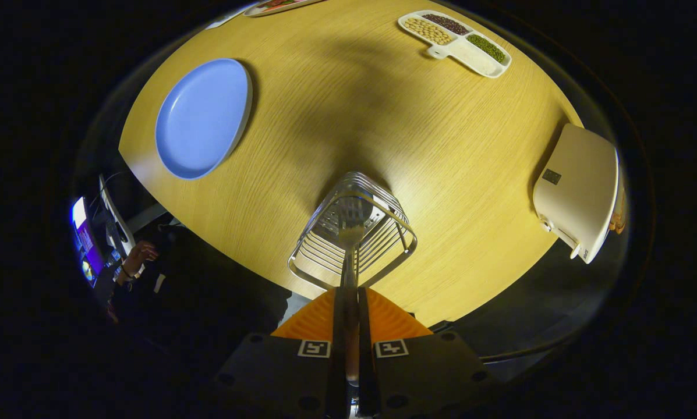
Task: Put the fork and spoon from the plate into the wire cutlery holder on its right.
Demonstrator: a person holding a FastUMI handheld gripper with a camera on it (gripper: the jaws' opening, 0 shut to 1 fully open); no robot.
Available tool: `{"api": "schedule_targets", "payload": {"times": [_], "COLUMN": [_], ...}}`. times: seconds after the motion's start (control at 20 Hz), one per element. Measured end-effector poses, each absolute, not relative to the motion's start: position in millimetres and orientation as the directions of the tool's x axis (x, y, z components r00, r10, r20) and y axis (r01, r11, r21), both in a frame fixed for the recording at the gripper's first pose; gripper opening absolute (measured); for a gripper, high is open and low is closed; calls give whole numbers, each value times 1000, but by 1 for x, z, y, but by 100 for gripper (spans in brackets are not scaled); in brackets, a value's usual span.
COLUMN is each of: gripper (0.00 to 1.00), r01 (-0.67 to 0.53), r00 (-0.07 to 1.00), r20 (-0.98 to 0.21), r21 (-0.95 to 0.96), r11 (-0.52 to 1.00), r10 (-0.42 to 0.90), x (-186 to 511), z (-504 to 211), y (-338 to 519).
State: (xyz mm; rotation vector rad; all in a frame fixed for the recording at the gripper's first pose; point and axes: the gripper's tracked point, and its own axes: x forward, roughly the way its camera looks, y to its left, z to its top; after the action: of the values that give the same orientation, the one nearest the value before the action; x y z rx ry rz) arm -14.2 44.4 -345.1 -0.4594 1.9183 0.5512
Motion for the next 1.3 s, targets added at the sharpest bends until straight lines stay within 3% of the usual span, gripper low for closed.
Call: {"api": "schedule_targets", "payload": {"times": [0.1,0.15,0.3,0.4,0.45,0.5,0.7,0.8,1.0,1.3], "gripper": [21,29,37,55,63,64,82,95,98,98], "r01": [-538,-530,-500,-474,-460,-446,-405,-415,-387,-302], "r00": [-346,-325,-251,-186,-149,-109,82,204,421,721], "r20": [-937,-945,-966,-976,-978,-979,-965,-943,-867,-644], "r21": [163,163,180,191,197,202,197,161,94,40], "r11": [827,832,847,859,866,872,893,895,917,952], "r10": [-41,-22,57,115,144,171,250,264,267,256], "x": [-9,-7,-3,0,2,3,9,16,26,40], "z": [-344,-344,-338,-332,-329,-324,-295,-281,-246,-176], "y": [46,47,53,58,61,62,69,69,67,53]}}
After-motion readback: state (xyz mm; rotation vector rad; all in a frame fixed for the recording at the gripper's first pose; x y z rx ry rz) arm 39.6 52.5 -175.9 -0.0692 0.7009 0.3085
